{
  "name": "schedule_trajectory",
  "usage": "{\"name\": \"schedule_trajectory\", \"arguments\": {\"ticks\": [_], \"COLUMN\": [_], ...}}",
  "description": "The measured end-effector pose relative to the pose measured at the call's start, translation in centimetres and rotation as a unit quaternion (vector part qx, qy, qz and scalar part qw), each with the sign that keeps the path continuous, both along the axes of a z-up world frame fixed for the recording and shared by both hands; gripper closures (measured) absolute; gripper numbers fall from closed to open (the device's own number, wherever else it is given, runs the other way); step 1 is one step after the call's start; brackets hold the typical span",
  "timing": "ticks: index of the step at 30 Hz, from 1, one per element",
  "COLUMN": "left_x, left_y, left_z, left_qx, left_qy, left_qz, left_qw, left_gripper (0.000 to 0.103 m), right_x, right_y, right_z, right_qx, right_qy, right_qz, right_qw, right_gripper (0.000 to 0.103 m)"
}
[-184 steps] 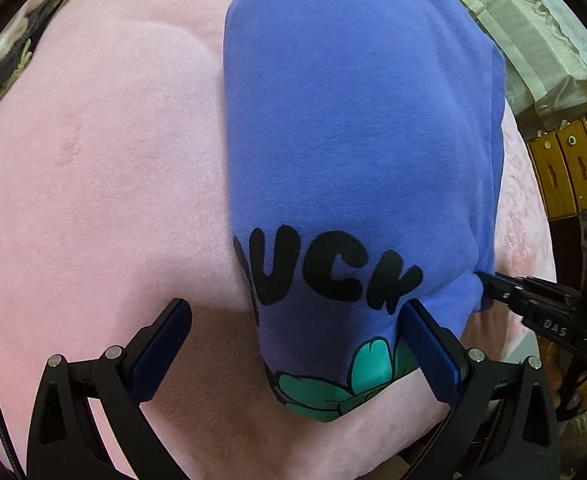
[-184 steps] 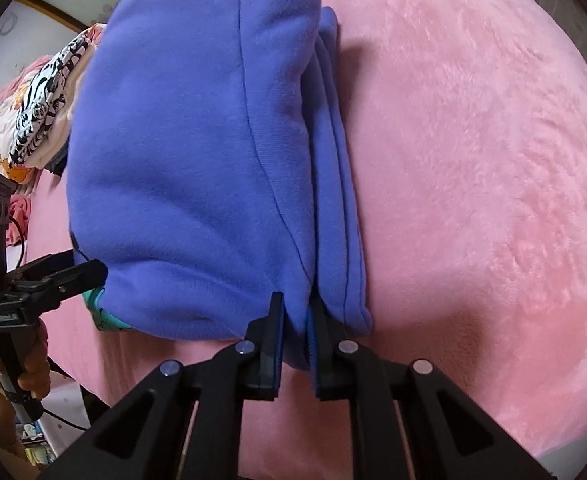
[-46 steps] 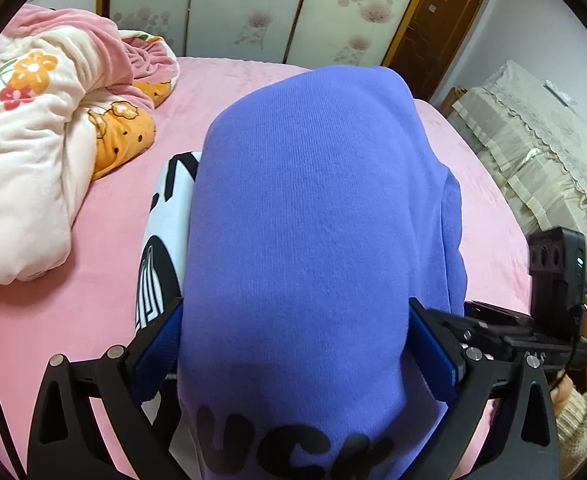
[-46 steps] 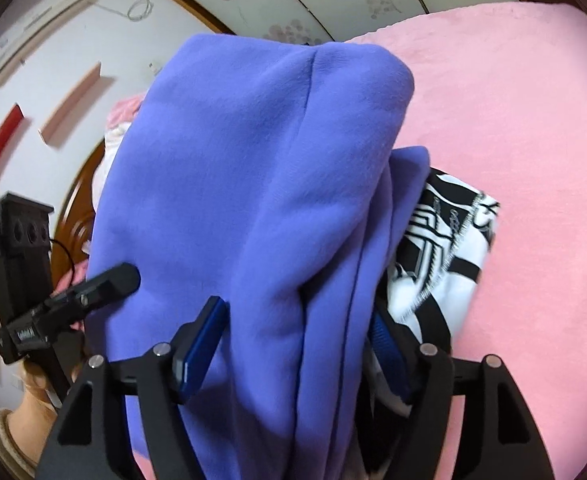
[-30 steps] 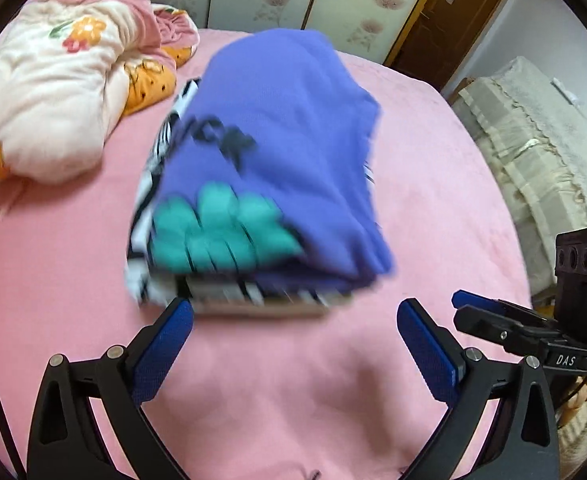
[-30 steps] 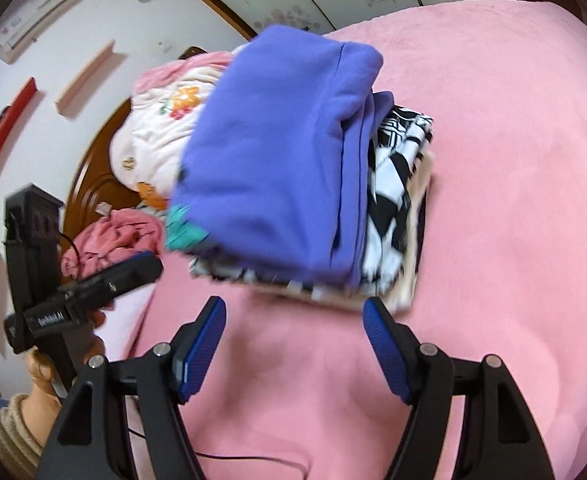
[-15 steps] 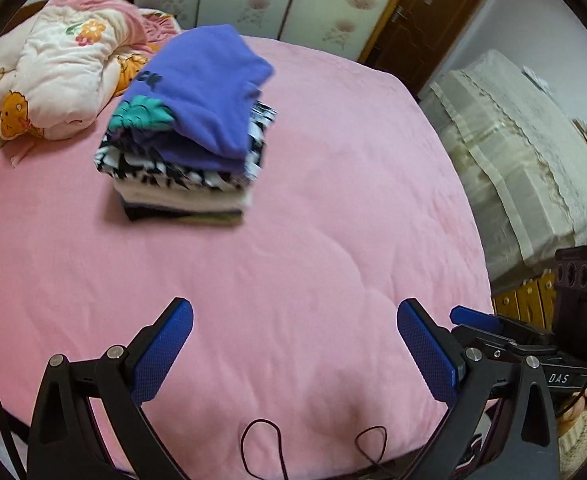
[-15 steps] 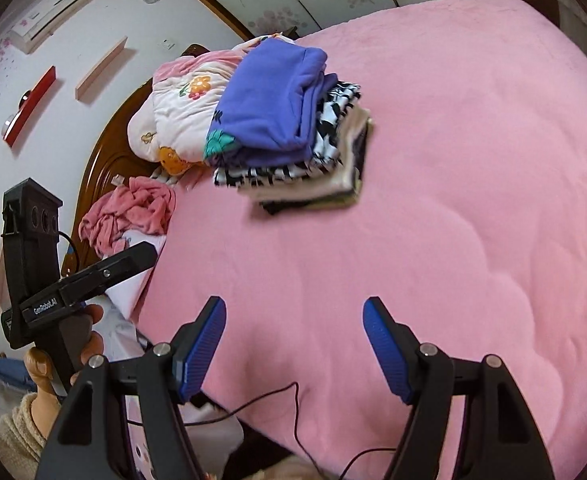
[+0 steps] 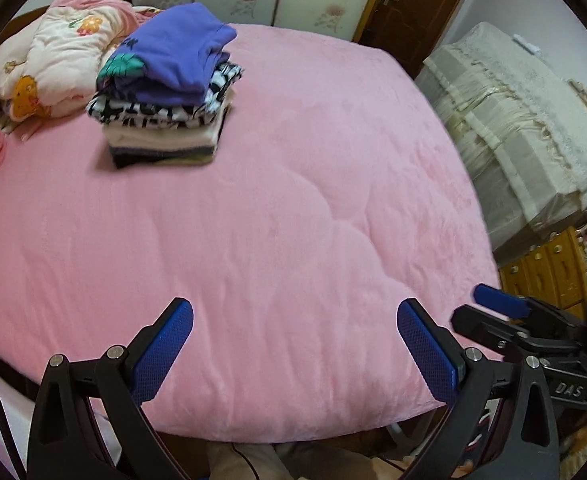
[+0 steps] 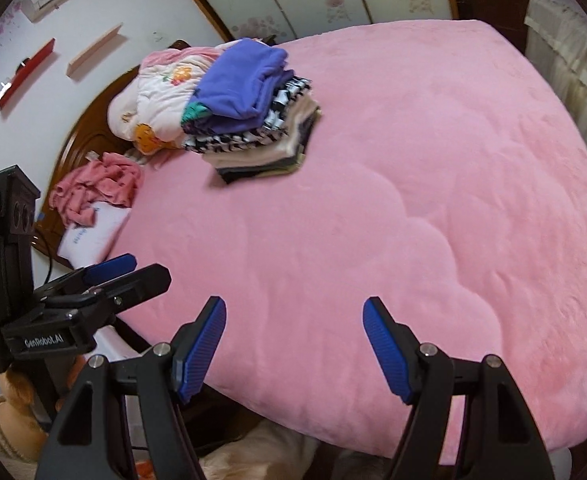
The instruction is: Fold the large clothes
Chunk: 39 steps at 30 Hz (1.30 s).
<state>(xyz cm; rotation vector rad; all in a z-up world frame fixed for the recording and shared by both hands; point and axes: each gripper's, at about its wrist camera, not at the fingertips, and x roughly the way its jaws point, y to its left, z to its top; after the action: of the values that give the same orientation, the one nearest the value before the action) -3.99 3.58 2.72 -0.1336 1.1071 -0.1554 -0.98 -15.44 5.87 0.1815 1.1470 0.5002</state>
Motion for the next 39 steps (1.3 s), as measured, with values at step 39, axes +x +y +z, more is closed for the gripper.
{"name": "schedule_trajectory", "arguments": {"ticks": [39], "left_x": [-4.0], "left_y": [-6.0], "left_z": [-4.2], "left_qx": [0.068], "left_qy": [0.008], "left_qz": [0.020], "left_qw": [0.9974], "left_gripper": [0.002], "right_x": [-5.6], "right_y": [-4.8], "right_z": [-2.1], "right_qx": [-0.119], "right_qy": [-0.020], "right_qz": [-0.098], "right_qw": [0.988], "right_gripper": [0.031]}}
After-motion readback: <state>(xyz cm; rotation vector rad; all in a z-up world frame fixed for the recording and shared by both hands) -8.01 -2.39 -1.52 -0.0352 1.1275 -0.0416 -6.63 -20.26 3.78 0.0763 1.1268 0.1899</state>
